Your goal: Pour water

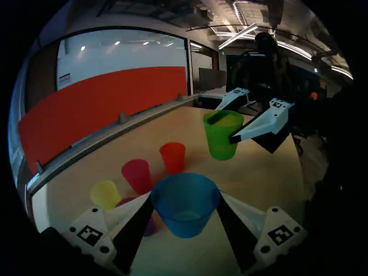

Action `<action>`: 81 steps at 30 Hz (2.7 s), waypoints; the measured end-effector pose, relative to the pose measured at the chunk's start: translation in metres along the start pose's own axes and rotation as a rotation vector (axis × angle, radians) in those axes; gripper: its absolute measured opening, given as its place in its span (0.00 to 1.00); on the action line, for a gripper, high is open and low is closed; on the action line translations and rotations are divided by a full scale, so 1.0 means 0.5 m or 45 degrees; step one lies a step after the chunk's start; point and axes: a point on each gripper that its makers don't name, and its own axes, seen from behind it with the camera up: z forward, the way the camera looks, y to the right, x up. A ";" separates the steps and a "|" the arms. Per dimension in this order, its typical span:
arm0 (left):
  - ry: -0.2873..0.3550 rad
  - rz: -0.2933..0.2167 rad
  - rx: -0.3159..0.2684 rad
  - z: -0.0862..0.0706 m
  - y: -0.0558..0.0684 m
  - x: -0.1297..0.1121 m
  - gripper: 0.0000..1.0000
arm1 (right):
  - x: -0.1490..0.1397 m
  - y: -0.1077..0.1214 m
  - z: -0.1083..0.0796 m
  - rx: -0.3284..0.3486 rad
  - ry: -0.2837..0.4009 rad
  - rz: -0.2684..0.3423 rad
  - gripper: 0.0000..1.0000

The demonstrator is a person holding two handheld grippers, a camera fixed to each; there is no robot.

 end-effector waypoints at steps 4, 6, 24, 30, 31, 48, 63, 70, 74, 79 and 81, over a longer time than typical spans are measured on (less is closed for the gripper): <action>-0.047 0.017 -0.021 0.011 0.007 -0.026 0.89 | -0.017 0.002 0.010 0.010 -0.031 0.001 0.90; -0.071 0.026 -0.036 0.018 0.012 -0.040 0.89 | -0.026 0.002 0.016 0.018 -0.046 0.006 0.91; -0.168 0.047 -0.127 0.055 0.032 -0.111 0.89 | -0.106 0.001 0.061 0.058 -0.162 0.024 0.91; -0.177 0.035 -0.141 0.059 0.035 -0.124 0.89 | -0.126 -0.005 0.070 0.071 -0.184 0.035 0.91; -0.179 0.033 -0.142 0.060 0.034 -0.127 0.89 | -0.129 -0.006 0.071 0.072 -0.187 0.036 0.91; -0.197 0.005 -0.150 0.067 0.031 -0.157 0.89 | -0.172 -0.011 0.089 0.075 -0.235 0.045 0.90; -0.251 -0.006 -0.152 0.056 0.031 -0.186 0.95 | -0.215 -0.022 0.105 0.077 -0.272 0.044 0.90; -0.271 -0.028 -0.144 0.044 0.029 -0.199 0.96 | -0.224 -0.025 0.108 0.075 -0.274 0.037 0.91; -0.281 -0.040 -0.136 0.035 0.031 -0.208 0.96 | -0.228 -0.027 0.105 0.072 -0.274 0.032 0.91; -0.282 -0.053 -0.137 0.026 0.036 -0.210 0.96 | -0.231 -0.025 0.101 0.059 -0.273 0.024 0.92; -0.283 -0.056 -0.132 0.023 0.036 -0.210 0.96 | -0.230 -0.024 0.101 0.052 -0.270 0.025 0.95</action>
